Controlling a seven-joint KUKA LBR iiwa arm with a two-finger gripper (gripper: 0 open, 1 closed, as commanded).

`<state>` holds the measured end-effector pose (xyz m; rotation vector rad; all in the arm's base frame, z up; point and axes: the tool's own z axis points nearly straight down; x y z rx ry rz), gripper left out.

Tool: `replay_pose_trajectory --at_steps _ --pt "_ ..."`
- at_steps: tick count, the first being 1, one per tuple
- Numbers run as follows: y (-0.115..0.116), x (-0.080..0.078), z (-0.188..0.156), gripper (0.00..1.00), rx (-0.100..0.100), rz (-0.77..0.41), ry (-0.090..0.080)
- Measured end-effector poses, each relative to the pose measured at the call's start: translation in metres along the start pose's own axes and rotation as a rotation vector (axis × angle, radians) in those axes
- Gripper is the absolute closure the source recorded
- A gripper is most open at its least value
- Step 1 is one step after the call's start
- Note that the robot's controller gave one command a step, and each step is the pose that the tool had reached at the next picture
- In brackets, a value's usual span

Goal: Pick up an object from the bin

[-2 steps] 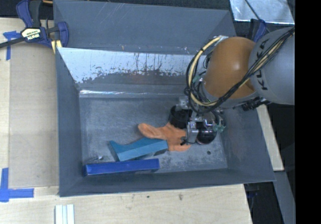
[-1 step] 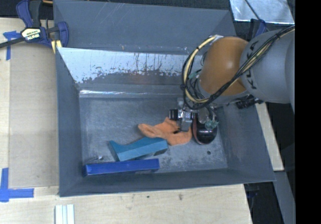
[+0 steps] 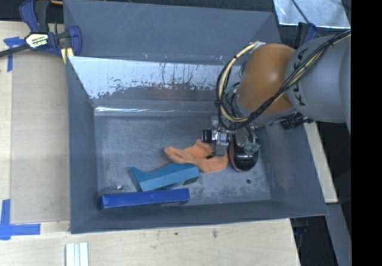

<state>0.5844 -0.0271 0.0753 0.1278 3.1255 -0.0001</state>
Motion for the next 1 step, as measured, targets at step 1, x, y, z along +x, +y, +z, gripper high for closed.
replay_pose_trajectory --at_steps 1 --pt "0.0096 -0.0332 -0.1680 1.00 0.000 -0.062 0.005"
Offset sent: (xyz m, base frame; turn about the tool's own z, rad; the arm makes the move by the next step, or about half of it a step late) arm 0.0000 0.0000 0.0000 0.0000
